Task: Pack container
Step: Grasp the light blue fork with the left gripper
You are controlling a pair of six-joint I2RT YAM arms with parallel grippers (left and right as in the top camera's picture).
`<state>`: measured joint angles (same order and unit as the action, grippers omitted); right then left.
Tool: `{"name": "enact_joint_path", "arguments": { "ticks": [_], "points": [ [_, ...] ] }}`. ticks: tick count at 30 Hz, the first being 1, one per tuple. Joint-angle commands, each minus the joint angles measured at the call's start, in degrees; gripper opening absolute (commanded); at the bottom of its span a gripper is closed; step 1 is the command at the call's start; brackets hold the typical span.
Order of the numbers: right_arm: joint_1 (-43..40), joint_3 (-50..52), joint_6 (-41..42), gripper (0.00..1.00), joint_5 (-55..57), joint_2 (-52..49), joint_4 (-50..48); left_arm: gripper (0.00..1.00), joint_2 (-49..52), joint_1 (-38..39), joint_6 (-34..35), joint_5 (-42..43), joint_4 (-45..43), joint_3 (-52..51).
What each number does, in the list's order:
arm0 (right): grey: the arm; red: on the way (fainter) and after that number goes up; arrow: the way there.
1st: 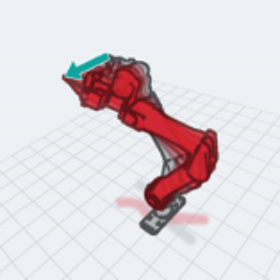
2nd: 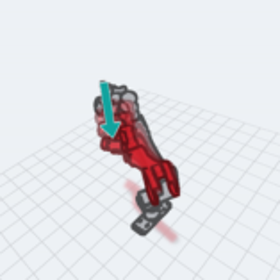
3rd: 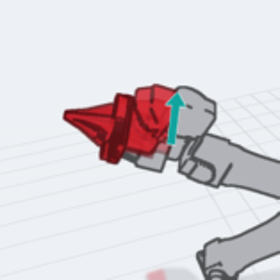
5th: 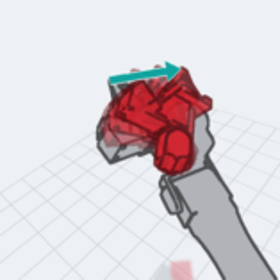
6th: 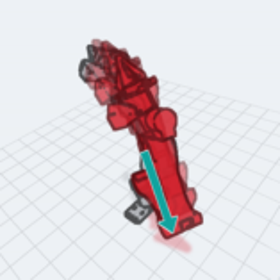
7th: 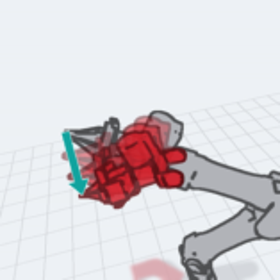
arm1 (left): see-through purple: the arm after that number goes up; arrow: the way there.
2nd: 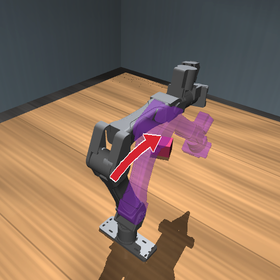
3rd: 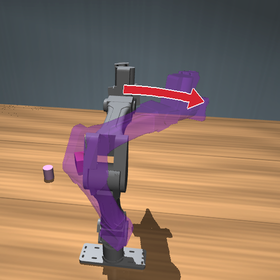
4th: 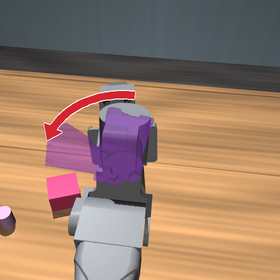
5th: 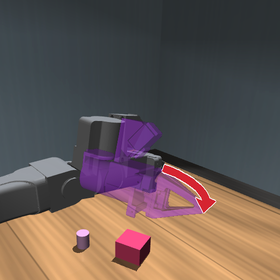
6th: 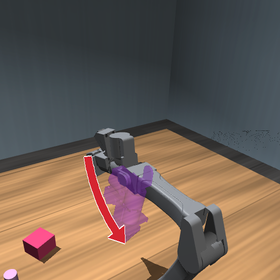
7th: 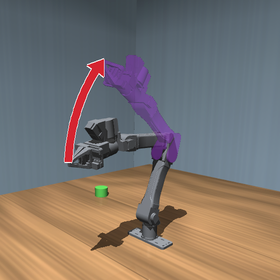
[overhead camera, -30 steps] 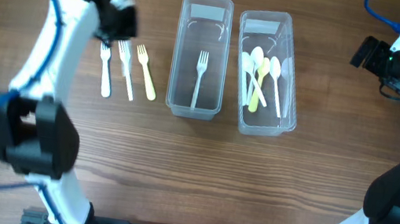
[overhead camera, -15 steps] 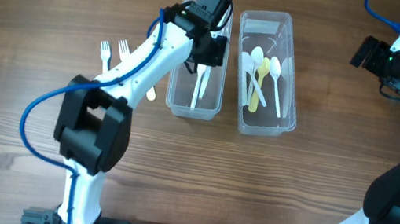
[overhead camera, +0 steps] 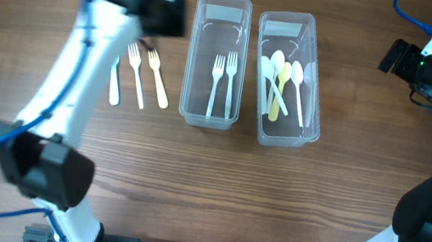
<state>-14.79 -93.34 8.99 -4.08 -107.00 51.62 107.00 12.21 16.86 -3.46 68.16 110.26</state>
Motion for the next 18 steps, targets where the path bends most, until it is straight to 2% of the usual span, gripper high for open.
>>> {"name": "enact_joint_path", "arguments": {
  "ticks": [1, 4, 7, 12, 18],
  "points": [
    [0.13, 0.37, 0.17, 1.0, -0.5, -0.92, -0.2, 0.56, 2.93, -7.43, 1.05, -1.92, 2.58, -3.96],
    [0.13, 0.37, 0.13, 1.0, -0.5, -0.9, -0.2, 0.59, 4.61, -13.07, 1.03, -1.55, 1.11, -8.35],
    [0.13, 0.37, 0.17, 1.0, -0.5, -0.92, -0.2, 0.62, 7.23, -17.05, -7.56, 1.27, -0.48, -10.45],
    [0.13, 0.37, 0.13, 1.0, -0.5, -0.92, -0.2, 0.61, 11.58, -19.41, -2.84, 2.38, -2.32, -11.04],
    [0.13, 0.37, 0.17, 1.0, -0.5, -0.92, -0.2, 0.57, 17.79, -18.03, -6.16, 4.48, -6.29, -11.04]
  ]
}}
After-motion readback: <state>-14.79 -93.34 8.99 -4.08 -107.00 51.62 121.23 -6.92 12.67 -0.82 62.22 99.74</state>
